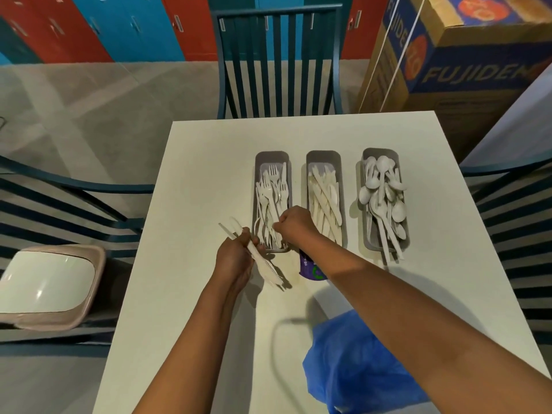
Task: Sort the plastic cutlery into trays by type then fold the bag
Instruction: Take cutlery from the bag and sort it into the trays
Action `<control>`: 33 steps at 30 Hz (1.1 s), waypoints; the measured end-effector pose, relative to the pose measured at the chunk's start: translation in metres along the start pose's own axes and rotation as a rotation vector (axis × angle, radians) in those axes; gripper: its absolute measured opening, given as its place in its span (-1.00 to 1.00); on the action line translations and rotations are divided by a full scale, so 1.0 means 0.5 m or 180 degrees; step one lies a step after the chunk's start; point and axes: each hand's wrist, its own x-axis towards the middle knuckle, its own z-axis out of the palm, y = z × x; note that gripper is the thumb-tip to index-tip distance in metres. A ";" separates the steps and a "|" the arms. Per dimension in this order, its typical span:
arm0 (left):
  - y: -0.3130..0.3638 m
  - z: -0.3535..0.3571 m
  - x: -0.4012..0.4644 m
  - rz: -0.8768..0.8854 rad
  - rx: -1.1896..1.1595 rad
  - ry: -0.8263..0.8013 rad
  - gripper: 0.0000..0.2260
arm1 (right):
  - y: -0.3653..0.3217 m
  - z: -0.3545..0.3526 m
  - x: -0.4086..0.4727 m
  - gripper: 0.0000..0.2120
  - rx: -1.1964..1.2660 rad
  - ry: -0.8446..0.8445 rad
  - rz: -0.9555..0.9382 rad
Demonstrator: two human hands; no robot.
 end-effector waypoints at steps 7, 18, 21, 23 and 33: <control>-0.006 -0.014 0.007 0.0063 0.0107 -0.0203 -0.83 | -0.003 0.007 0.014 -0.74 -0.0241 0.0077 0.0120; 0.005 0.005 0.012 0.0048 -0.0084 -0.0110 -0.84 | -0.002 -0.013 -0.098 -0.73 0.0205 -0.1149 -0.0210; 0.007 0.017 0.010 0.0085 0.0003 -0.0126 -0.83 | 0.018 -0.009 -0.103 -0.78 0.0400 -0.1132 -0.0335; 0.001 0.019 0.009 0.0151 0.0147 -0.0191 -0.82 | 0.024 -0.010 -0.104 -0.77 0.0466 -0.1071 -0.0366; -0.028 0.010 -0.010 0.0377 0.0755 -0.0333 -0.81 | 0.044 -0.025 -0.099 -0.83 0.0715 -0.1165 -0.0301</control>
